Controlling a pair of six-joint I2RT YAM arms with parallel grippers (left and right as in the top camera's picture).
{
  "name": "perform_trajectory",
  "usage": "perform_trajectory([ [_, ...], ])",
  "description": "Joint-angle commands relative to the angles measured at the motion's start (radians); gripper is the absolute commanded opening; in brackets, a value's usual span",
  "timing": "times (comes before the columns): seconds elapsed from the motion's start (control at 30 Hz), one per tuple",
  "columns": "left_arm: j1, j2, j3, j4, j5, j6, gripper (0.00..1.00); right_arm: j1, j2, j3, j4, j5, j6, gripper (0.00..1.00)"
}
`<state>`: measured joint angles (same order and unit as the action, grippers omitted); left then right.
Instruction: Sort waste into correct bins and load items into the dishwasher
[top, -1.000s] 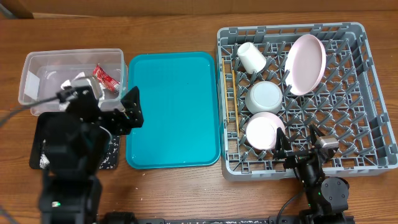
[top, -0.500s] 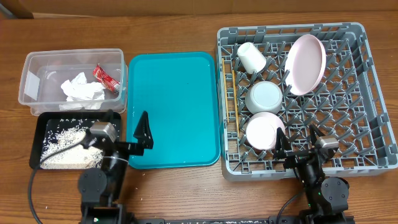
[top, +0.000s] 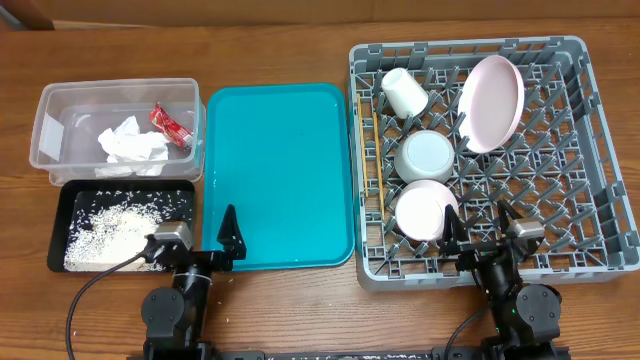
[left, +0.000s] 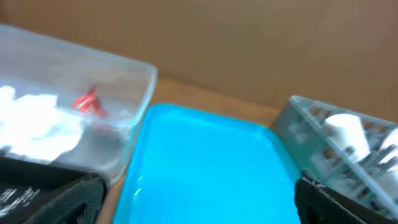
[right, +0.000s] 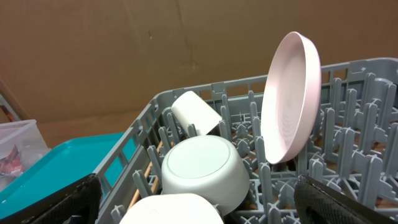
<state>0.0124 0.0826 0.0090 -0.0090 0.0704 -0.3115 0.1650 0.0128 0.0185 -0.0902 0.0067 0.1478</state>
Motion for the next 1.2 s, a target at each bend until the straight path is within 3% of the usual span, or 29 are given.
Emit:
perform_trajectory([
  [0.0,0.031,-0.066,-0.004,-0.068,-0.063,0.029,1.00,-0.003,-0.010,-0.011,0.006,-0.001,-0.007,1.00],
  [1.17,0.040,-0.078,-0.004,-0.069,-0.071,0.057,1.00,-0.003,-0.010,-0.011,0.006,-0.001,-0.007,1.00],
])
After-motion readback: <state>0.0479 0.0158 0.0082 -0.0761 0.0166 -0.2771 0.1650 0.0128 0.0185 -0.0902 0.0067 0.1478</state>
